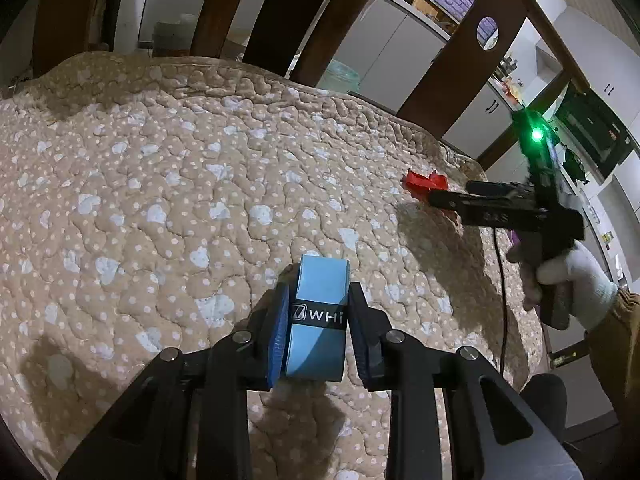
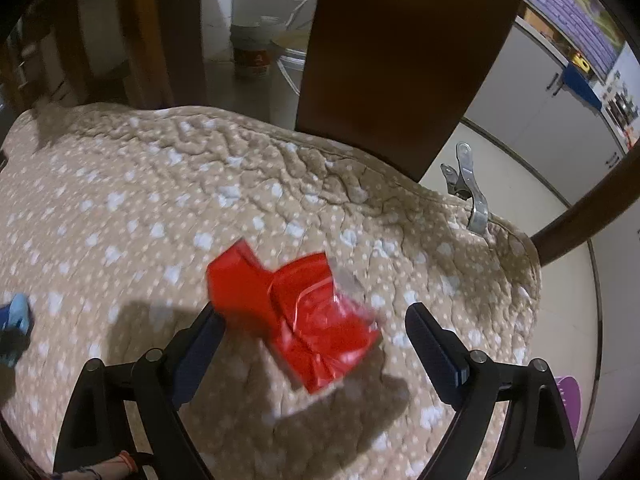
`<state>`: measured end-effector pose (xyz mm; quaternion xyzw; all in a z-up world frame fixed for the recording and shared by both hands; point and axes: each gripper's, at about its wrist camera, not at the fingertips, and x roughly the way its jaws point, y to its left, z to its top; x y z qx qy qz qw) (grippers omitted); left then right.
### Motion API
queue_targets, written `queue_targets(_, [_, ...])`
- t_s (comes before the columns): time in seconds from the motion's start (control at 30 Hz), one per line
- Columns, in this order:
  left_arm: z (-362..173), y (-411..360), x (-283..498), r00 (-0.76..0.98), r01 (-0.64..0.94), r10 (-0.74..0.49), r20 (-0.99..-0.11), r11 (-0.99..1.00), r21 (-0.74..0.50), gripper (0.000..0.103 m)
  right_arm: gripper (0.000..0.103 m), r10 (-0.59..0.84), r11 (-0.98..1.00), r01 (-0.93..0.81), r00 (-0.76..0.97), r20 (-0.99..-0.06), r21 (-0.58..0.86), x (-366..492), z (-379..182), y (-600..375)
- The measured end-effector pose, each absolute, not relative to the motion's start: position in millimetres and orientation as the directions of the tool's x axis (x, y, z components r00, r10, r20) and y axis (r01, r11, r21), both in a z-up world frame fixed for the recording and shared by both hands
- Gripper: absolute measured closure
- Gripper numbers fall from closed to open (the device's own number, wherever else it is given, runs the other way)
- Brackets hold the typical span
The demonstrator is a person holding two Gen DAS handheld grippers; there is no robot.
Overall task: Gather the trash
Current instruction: 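Grasp the light-blue tape roll with left gripper while right grasps red wrapper, then lift the tape roll and red wrapper and bring both grippers together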
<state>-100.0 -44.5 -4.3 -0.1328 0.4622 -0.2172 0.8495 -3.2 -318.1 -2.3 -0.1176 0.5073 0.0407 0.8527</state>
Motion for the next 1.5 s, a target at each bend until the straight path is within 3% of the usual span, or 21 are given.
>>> queue_targets(0.13, [-3.5,-45.4,-101.8,0.474,0.254,-0.500,-0.725,0.866,-0.431,0.070,0.013,-0.026,0.982,-0.153,0.471,-0.882,-0.111,10.7,-8.3,-318.3])
queue_targets(0.17, [-3.6,-46.1,-101.4,0.473,0.255,-0.500,-0.726,0.866,-0.430,0.070,0.030,-0.014,0.985,-0.147,0.458,-0.889,-0.091,13.0,-11.1,-318.0])
queue_targets(0.2, [-3.4,-46.5,-101.4,0.472,0.256,-0.499,-0.727,0.866,-0.429,0.069,0.038,0.016,0.989,-0.139,0.429,-0.903,-0.048,15.4,-14.3,-317.7])
queue_targets(0.3, [-3.5,-47.1,-100.3,0.471,0.253,-0.498,-0.728,0.867,-0.429,0.069,0.045,0.040,0.995,-0.097,0.417,-0.908,-0.001,16.8,-9.6,-317.0])
queue_targets(0.47, [1.9,-42.0,-103.8,0.496,0.243,-0.489,-0.718,0.871,-0.426,0.077,0.046,0.073,0.994,-0.103,0.436,-0.897,0.031,-2.9,3.6,-311.7])
queue_targets(0.77, [13.3,-24.1,-108.4,0.562,0.203,-0.480,-0.674,0.869,-0.451,0.078,0.046,0.147,0.989,-0.081,0.487,-0.861,0.123,-71.5,23.7,-314.1])
queue_targets(1.07, [15.6,-33.4,-113.4,0.597,0.180,-0.395,-0.699,0.914,-0.363,0.078,0.046,0.160,0.987,-0.082,0.573,-0.804,0.138,-153.3,38.3,-285.9])
queue_targets(1.5, [22.4,-38.2,-122.8,0.648,0.162,-0.304,-0.698,0.951,-0.264,0.078,0.046,0.173,0.983,-0.153,0.595,-0.785,0.100,-180.8,45.8,-253.7])
